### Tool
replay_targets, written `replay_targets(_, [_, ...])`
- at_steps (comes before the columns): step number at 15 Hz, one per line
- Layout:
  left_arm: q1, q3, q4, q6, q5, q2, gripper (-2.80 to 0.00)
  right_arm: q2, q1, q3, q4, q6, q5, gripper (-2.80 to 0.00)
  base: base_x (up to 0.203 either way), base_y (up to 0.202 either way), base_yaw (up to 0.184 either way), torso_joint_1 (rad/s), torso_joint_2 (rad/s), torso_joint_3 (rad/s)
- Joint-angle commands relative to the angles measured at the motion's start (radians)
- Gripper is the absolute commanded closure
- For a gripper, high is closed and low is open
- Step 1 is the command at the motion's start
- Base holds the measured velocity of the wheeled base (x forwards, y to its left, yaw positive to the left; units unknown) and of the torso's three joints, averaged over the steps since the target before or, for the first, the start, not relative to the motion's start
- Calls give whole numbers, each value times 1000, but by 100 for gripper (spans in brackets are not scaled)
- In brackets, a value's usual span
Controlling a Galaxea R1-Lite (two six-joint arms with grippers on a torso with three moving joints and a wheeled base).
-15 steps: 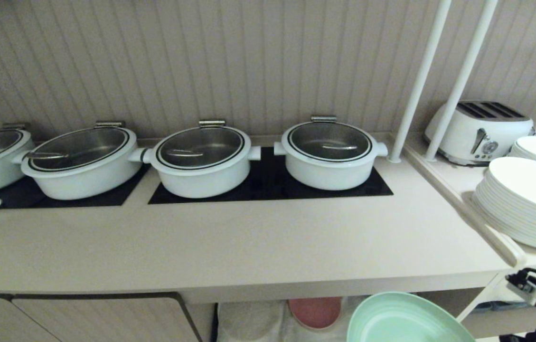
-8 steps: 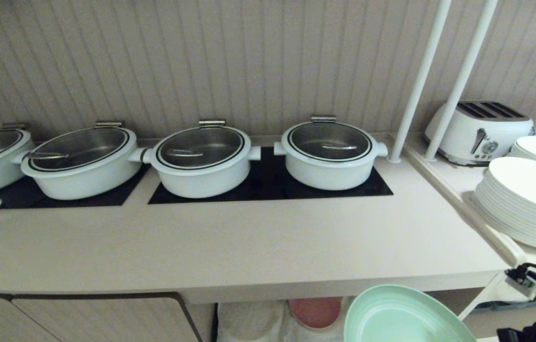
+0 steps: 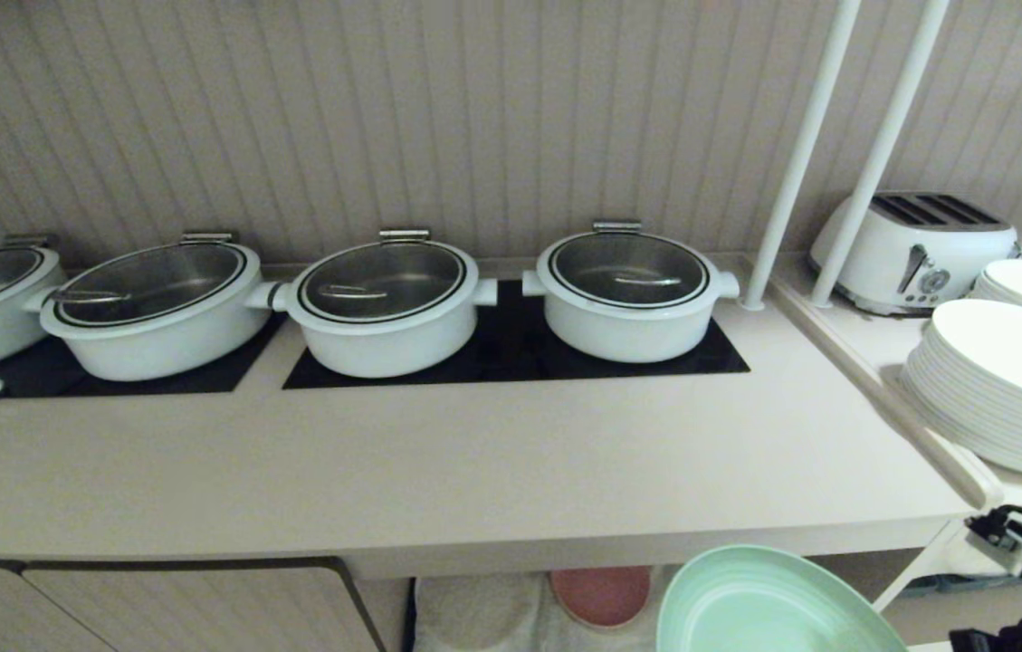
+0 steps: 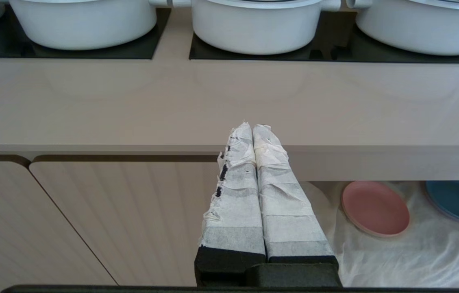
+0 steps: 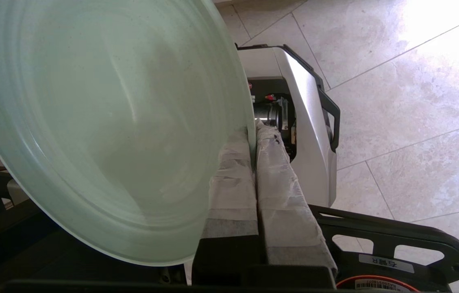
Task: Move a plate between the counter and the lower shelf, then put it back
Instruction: Put the plate in the cupboard
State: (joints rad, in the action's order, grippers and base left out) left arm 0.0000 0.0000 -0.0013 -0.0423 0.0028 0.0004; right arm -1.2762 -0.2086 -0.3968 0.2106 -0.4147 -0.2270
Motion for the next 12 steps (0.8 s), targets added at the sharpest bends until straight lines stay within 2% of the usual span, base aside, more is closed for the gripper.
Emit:
replay_targets(1, [0, 0, 0, -1, 0, 0, 0, 0, -2, -2, 1, -3, -8, 0, 0, 0, 0, 0, 0, 0])
replay_targets(5, [0, 0, 0, -1, 0, 0, 0, 0, -6, -2, 1, -3, -29, 0, 0, 0, 0, -30, 68, 35])
replay_targets(6, [0, 0, 0, -1, 0, 0, 0, 0, -46, -2, 1, -3, -29, 0, 0, 0, 0, -58, 113, 61])
replay_targets(8, [0, 0, 0, -1, 0, 0, 0, 0, -196, -2, 1, -3, -29, 0, 0, 0, 0, -46, 133, 58])
replay_targets(9, [0, 0, 0, -1, 0, 0, 0, 0, -226, -2, 1, -3, -29, 0, 0, 0, 0, -66, 156, 88])
replay_targets(10, [0, 0, 0, -1, 0, 0, 0, 0, -215, -1, 1, -3, -29, 0, 0, 0, 0, -63, 139, 70])
replay_targets(11, [0, 0, 0, -1, 0, 0, 0, 0, -162, -1, 1, -3, -29, 0, 0, 0, 0, -73, 161, 85])
replay_targets(12, [0, 0, 0, -1, 0, 0, 0, 1, -76, 0, 2, -3, -29, 0, 0, 0, 0, -68, 141, 71])
